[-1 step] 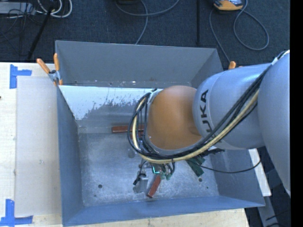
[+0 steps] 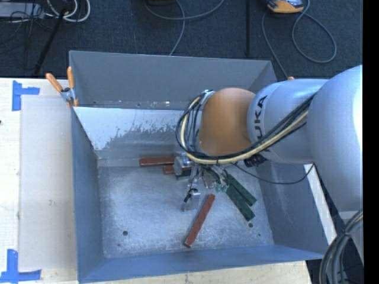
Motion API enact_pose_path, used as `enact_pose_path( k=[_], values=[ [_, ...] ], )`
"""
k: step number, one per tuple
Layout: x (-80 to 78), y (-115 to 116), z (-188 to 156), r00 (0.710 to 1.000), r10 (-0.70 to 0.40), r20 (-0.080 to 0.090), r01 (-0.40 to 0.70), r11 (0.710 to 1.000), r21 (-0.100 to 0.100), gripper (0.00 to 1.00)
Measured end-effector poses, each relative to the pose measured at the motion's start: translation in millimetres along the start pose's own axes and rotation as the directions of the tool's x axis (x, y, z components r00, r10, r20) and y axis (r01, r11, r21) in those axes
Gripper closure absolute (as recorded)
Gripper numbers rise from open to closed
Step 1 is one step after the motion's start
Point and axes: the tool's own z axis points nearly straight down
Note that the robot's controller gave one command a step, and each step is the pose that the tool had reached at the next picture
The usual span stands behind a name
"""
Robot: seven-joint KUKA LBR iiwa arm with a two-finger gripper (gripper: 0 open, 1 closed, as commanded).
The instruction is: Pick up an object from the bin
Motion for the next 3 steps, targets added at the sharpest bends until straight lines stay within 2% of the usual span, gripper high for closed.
enact_pose_path(
  k=[1, 2, 3],
  values=[
    [-11.0, -22.0, -118.7, 0.932, -0.363, 0.002, 0.363, 0.932, 0.0, 0.0],
    [2.9, -71.8, -0.2, 0.884, -0.467, -0.001, 0.467, 0.884, -0.005, 0.0],
    [78.1, -64.8, -1.5, 0.876, -0.483, -0.01, 0.483, 0.876, -0.008, 0.0]
  ],
)
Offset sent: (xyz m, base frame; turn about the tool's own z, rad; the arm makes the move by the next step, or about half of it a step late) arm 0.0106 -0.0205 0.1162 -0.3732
